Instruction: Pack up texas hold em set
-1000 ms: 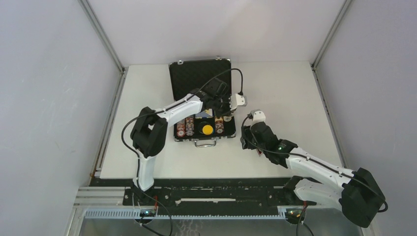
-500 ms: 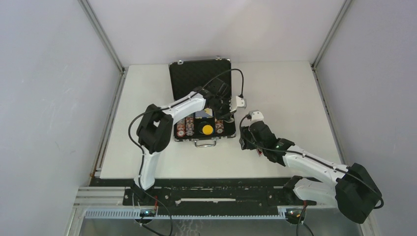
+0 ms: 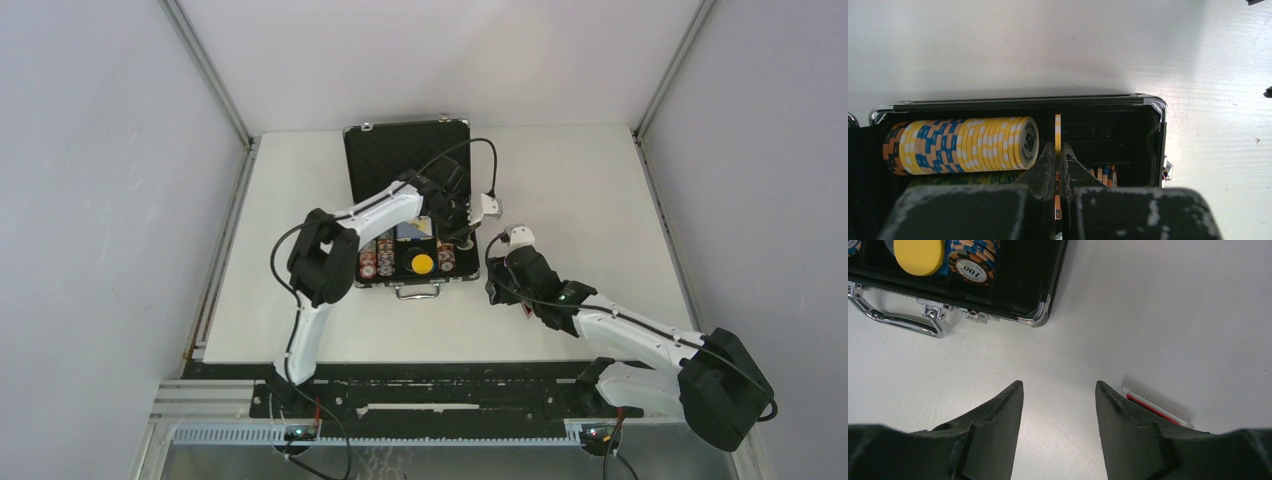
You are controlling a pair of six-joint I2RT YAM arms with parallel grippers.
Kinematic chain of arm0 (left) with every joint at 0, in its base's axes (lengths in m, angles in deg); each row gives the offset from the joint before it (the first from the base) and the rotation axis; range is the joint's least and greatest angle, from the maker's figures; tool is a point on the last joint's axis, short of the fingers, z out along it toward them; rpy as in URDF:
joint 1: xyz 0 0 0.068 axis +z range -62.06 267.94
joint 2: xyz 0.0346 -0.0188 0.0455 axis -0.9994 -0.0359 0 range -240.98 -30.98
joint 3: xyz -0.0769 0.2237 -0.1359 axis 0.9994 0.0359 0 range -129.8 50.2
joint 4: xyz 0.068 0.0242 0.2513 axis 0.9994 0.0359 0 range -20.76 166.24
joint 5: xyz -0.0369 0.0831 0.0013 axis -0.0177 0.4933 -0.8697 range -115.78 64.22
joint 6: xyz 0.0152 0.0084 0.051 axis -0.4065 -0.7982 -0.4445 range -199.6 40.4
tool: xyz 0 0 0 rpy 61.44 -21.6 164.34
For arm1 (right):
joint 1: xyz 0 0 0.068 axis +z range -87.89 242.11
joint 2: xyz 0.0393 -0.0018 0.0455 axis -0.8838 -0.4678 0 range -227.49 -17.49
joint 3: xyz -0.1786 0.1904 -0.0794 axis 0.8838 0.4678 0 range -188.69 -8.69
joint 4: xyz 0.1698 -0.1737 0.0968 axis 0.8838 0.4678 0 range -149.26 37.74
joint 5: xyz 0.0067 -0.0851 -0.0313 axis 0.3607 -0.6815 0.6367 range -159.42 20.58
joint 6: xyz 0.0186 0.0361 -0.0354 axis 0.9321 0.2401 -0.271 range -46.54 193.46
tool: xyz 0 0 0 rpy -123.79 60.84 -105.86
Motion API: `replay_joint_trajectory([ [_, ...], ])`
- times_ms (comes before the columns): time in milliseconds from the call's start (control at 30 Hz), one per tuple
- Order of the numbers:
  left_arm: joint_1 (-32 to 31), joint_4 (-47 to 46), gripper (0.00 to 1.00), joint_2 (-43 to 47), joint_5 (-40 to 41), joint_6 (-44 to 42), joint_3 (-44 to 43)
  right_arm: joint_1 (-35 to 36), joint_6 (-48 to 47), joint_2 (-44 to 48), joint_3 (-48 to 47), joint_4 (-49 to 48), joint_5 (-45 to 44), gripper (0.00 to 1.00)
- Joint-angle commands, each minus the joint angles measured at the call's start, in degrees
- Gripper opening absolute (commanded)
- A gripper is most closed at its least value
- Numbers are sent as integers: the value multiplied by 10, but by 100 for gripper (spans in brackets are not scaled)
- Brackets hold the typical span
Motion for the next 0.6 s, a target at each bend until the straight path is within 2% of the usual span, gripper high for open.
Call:
replay_joint_trajectory([
  [0,6,35,0,-17,5,1,-51,-6,8,-1,-1,-21,-4,63],
  [233,7,51,0,-32,36,9,-67,-11,3,-21,-2,-39,9,63],
  [567,10,108,0,-67,37,7,-109,-14,0,-26,-2,-39,11,63],
])
